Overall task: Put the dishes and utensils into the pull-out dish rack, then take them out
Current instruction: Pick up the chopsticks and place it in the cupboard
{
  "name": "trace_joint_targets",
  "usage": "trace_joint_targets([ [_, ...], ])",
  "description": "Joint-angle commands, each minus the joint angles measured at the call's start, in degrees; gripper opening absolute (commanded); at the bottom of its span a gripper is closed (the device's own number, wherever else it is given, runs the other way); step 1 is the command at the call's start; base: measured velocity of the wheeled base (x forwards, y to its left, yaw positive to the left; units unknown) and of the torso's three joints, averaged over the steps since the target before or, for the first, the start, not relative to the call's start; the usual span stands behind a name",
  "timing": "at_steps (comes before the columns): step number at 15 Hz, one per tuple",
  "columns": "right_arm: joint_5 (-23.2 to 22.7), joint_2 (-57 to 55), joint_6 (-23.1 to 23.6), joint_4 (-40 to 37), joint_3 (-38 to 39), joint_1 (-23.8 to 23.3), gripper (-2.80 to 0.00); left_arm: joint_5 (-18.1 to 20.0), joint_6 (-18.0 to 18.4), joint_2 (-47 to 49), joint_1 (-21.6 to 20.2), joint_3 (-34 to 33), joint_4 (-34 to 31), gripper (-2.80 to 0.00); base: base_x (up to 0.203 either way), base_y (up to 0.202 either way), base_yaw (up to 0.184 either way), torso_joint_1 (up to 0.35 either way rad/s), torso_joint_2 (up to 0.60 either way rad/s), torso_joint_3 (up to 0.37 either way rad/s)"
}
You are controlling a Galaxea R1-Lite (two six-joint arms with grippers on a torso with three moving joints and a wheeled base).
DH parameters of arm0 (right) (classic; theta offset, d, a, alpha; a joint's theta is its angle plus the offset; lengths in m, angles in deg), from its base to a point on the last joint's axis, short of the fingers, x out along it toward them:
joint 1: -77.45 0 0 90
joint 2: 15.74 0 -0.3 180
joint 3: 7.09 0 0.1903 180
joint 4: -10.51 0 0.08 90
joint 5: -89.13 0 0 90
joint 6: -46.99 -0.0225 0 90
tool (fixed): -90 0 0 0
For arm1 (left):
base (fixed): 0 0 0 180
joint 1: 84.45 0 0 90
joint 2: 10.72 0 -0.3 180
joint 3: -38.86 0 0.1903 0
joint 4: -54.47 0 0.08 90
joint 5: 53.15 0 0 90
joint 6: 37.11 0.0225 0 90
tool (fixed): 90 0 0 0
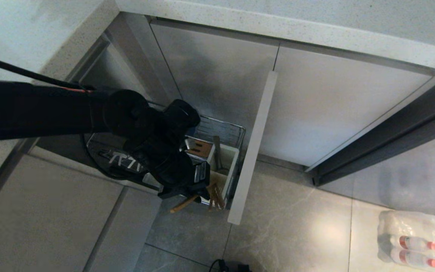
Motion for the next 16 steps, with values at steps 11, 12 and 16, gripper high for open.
trace_joint_targets([
  [11, 0.02, -0.06, -0.03, 0.02, 0.00, 0.00, -2.80, -0.02, 0.02, 4.70, -1.37, 0.30, 5.51, -2.80, 0.000, 0.000, 0.000, 0.000, 0.00, 0.000],
  [12, 0.02, -0.09, -0.03, 0.02, 0.00, 0.00, -2.80, 0.00, 0.02, 4.71, -1.62, 0.30, 6.19, -2.80, 0.000, 0.000, 0.000, 0.000, 0.00, 0.000],
  [16, 0.02, -0.09, -0.03, 0.02, 0.00, 0.00, -2.80, -0.03, 0.11, 4.62, -1.82, 0.13, 6.23, -2.80, 0.000, 0.000, 0.000, 0.000, 0.00, 0.000],
])
